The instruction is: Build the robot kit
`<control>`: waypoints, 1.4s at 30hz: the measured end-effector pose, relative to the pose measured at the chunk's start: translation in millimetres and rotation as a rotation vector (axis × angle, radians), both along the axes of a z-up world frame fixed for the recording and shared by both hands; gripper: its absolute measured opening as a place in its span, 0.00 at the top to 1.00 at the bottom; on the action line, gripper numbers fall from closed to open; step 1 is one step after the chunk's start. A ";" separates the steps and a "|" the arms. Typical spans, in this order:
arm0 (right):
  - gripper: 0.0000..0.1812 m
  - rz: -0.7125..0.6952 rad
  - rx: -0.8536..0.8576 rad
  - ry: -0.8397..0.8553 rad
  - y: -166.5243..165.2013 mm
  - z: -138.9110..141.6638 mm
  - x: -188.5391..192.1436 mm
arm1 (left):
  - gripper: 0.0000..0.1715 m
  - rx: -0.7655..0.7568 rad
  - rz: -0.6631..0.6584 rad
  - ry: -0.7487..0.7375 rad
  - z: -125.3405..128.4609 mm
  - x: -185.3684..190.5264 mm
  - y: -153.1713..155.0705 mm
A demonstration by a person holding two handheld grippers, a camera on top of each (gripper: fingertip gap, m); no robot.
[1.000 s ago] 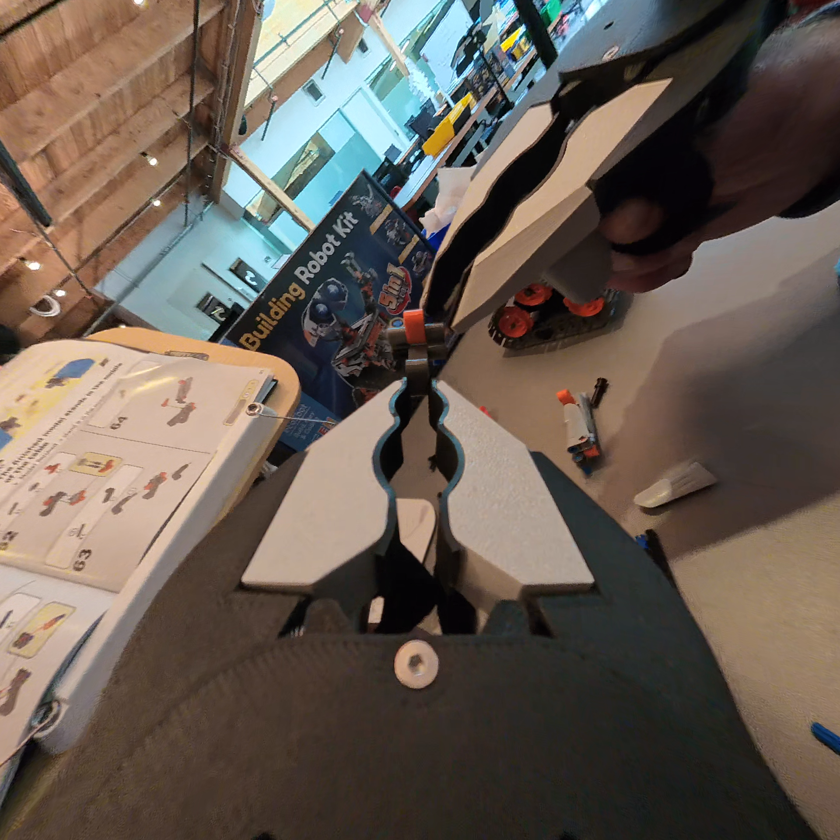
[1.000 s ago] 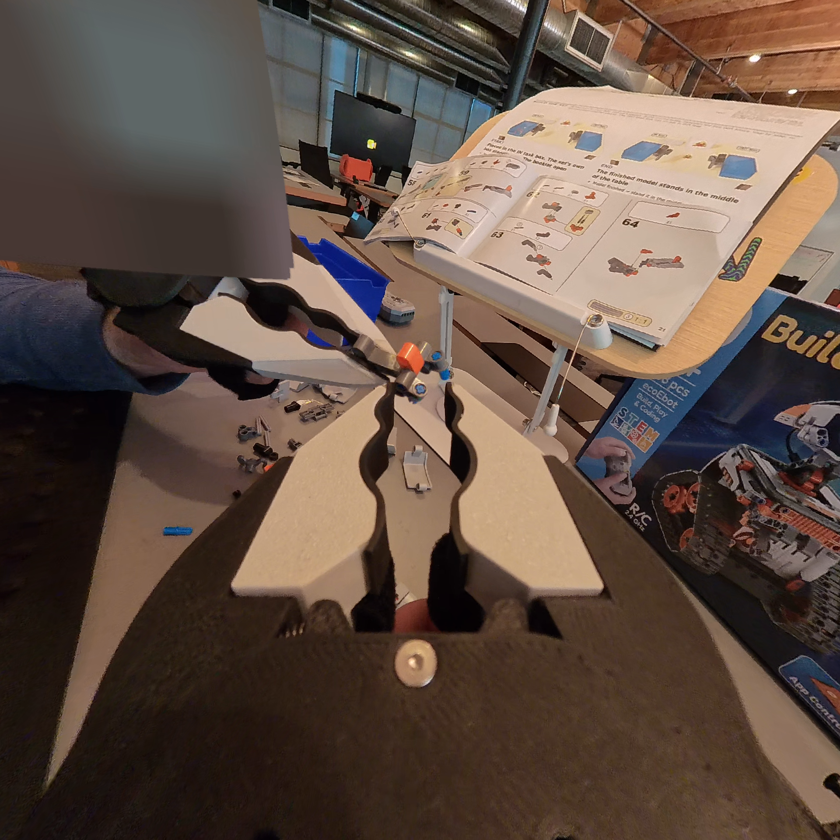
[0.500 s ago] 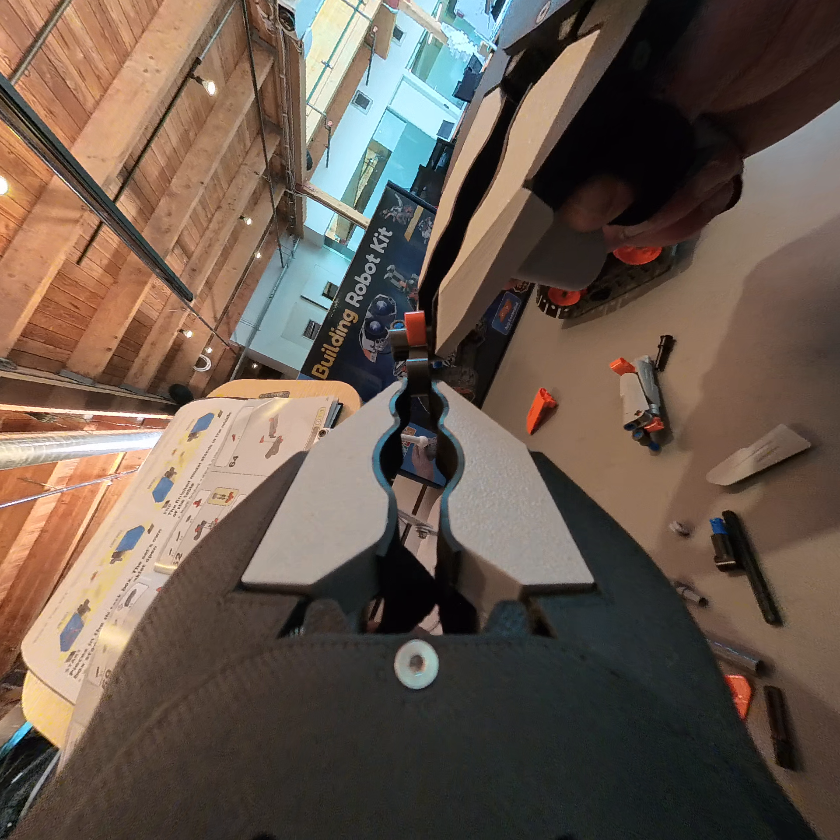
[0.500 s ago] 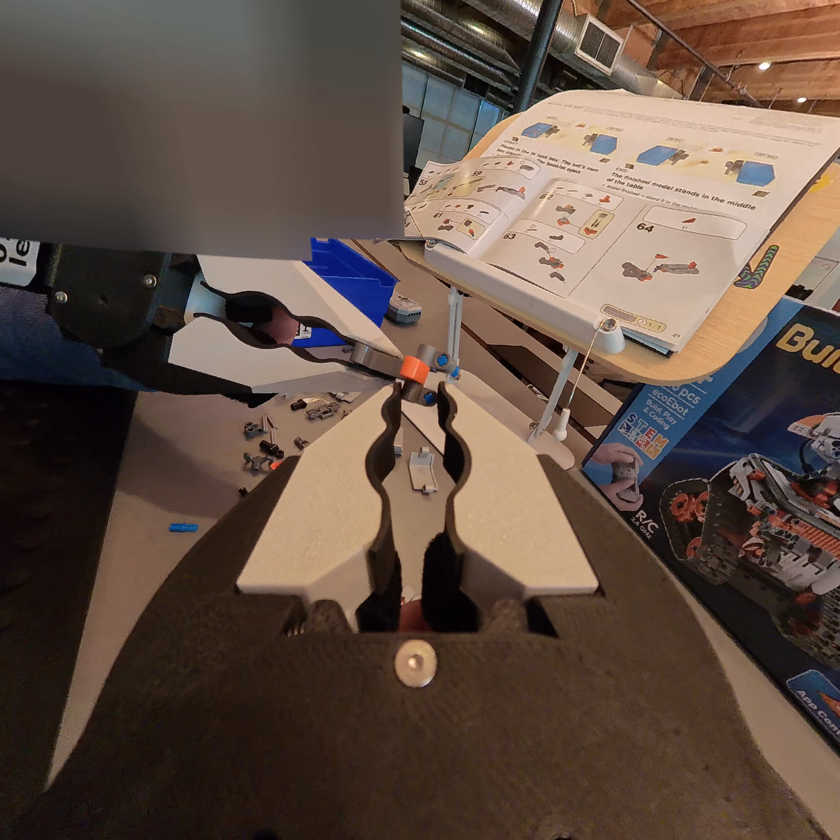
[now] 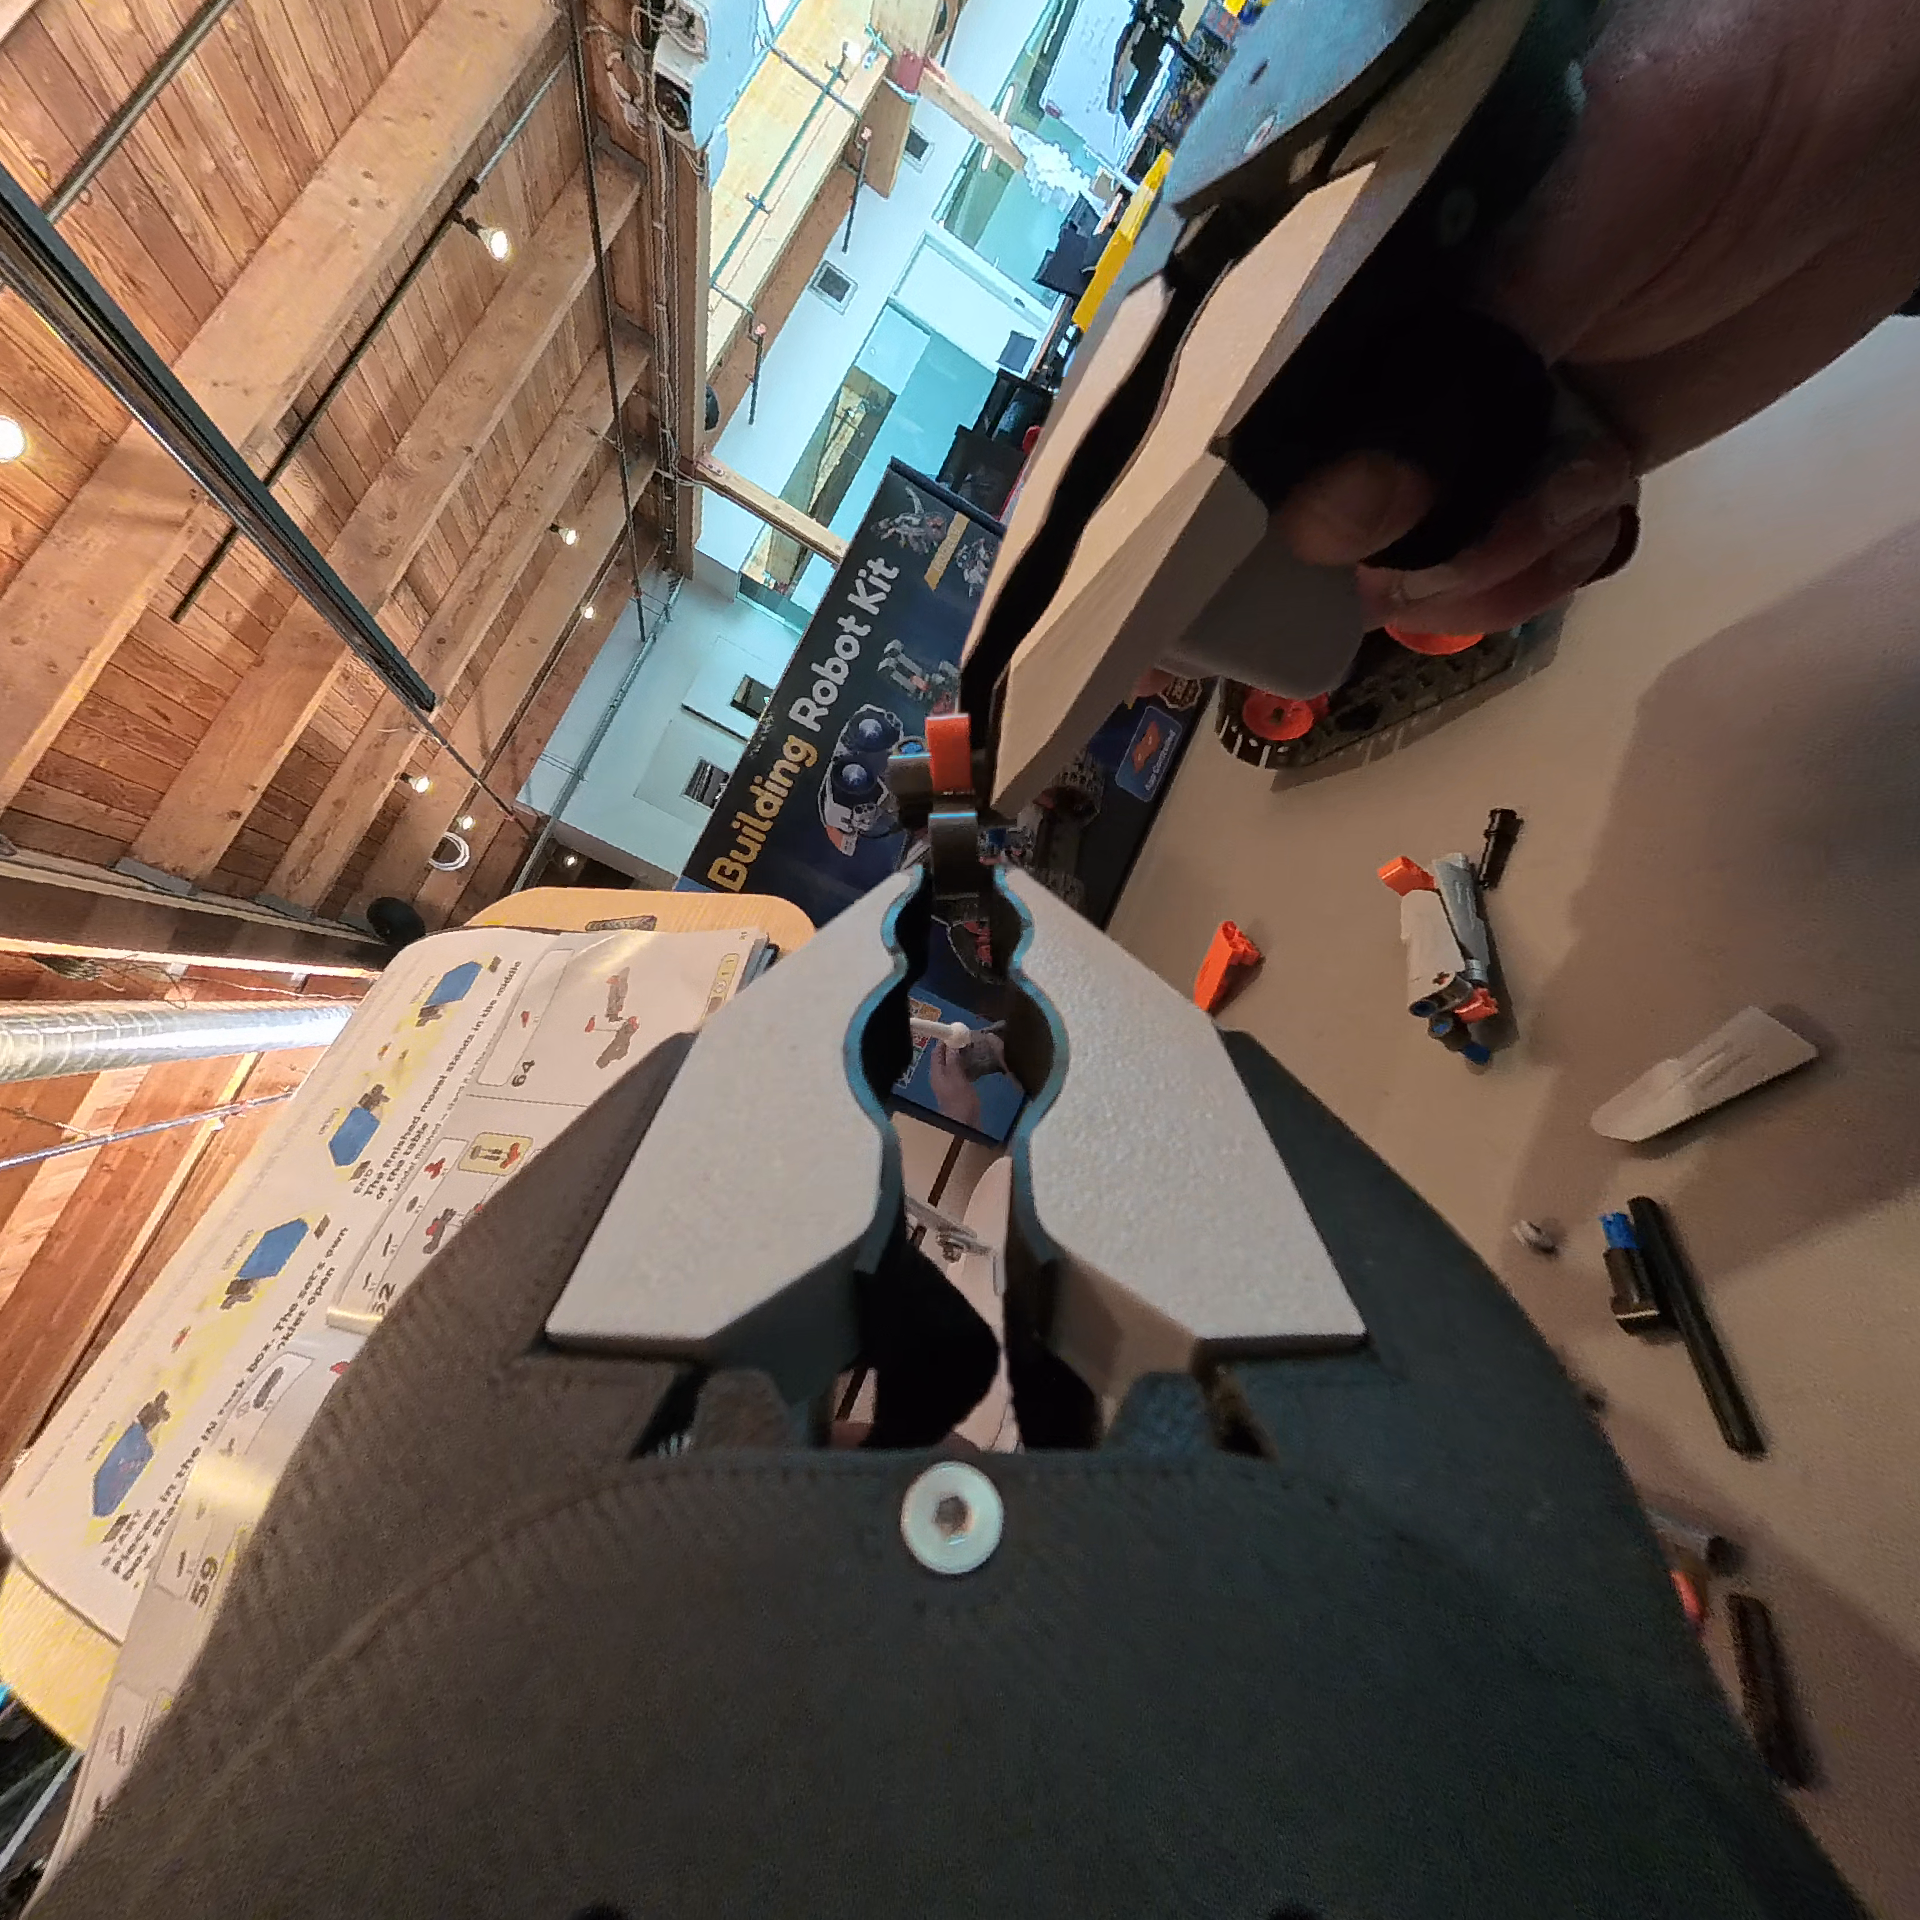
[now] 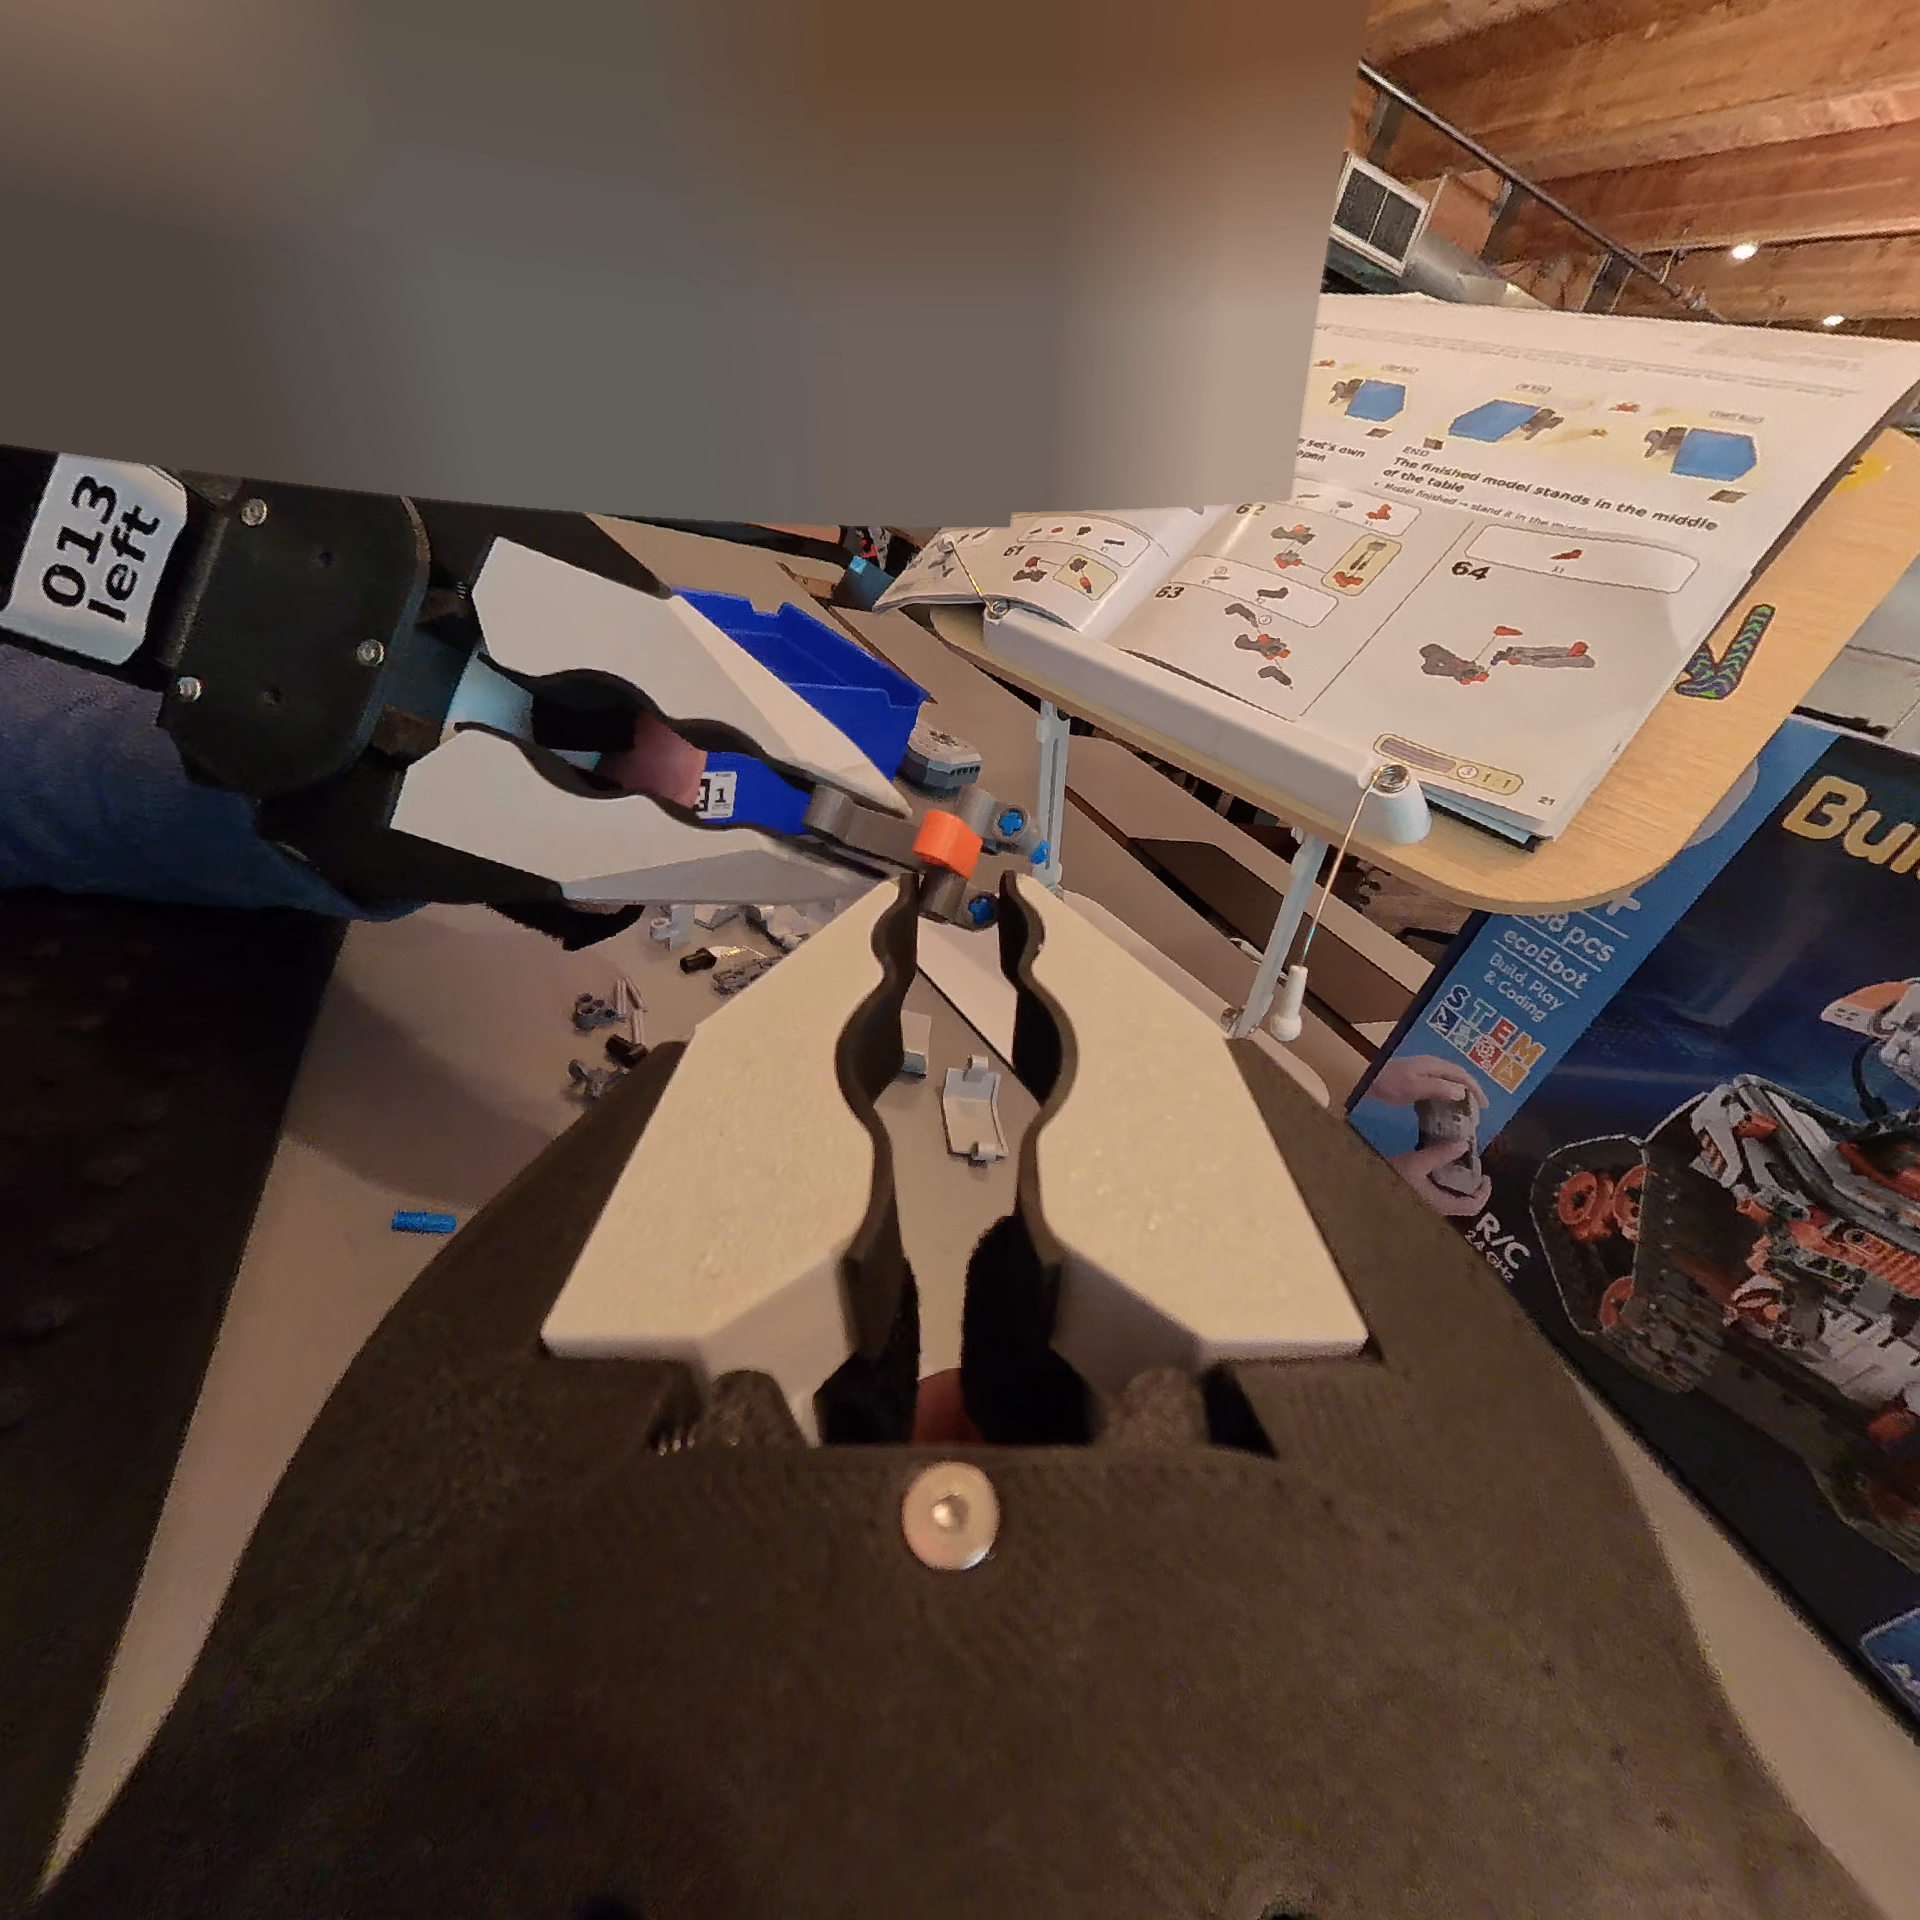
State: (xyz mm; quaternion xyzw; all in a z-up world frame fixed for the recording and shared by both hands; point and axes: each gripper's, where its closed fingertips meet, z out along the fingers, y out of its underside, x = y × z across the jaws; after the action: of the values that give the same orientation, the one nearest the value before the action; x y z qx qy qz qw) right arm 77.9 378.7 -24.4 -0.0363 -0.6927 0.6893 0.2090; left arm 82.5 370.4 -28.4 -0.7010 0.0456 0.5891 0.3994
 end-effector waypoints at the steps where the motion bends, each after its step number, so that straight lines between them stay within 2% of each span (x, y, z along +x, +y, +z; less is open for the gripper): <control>1: 0.93 0.007 -0.011 -0.009 0.1 0.9 0.1 | 0.96 0.003 -0.005 0.002 0.4 0.9 0.8; 7: 0.92 0.024 -0.010 -0.031 -0.7 -0.8 0.7 | 0.97 -0.028 0.012 0.046 0.1 0.3 0.1; 9: 0.86 0.027 -0.013 -0.026 0.6 2.9 1.9 | 0.97 -0.042 0.014 0.052 -2.4 0.2 0.8; 12: 0.79 0.026 0.012 -0.029 1.5 3.5 2.2 | 0.97 0.039 -0.017 -0.017 0.5 -2.6 -1.8; 17: 0.78 0.015 0.027 -0.015 2.6 4.3 2.1 | 0.97 0.232 -0.177 -0.243 0.5 -2.6 -2.3; 23: 0.78 0.013 0.062 -0.003 -3.0 0.5 4.6 | 0.97 0.596 -0.442 -0.679 9.0 -4.2 -10.1; 25: 0.78 0.009 0.055 0.001 -2.6 2.8 4.7 | 0.97 0.673 -0.544 -0.827 10.8 -0.4 -10.3; 27: 0.78 0.004 0.044 0.002 -1.7 5.9 4.8 | 0.97 0.720 -0.580 -0.893 10.7 -0.4 -10.3; 29: 0.78 -0.001 0.049 -0.004 -1.3 6.7 4.9 | 0.97 0.671 -0.518 -0.802 8.9 -3.8 -10.4; 33: 0.79 0.006 0.000 -0.132 7.1 12.0 -1.2 | 0.97 0.245 -0.222 -0.335 -6.9 -6.7 -4.0; 35: 0.80 -0.009 0.028 -0.185 10.3 5.2 -8.4 | 0.97 0.068 -0.130 -0.159 -11.8 -3.1 2.4; 39: 0.81 0.001 0.148 -0.263 2.2 -22.8 -7.5 | 0.97 -0.106 -0.039 0.017 -16.3 -1.3 7.3; 42: 0.83 0.023 0.131 -0.304 0.9 -24.4 -5.6 | 0.97 -0.161 -0.014 0.075 -16.5 0.0 7.9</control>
State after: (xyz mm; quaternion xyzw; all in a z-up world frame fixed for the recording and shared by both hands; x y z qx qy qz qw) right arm 72.3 379.6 -48.9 -0.1184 -0.7601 0.6317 0.0960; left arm 82.5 378.3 -44.9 -0.7079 0.1131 0.6066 0.3438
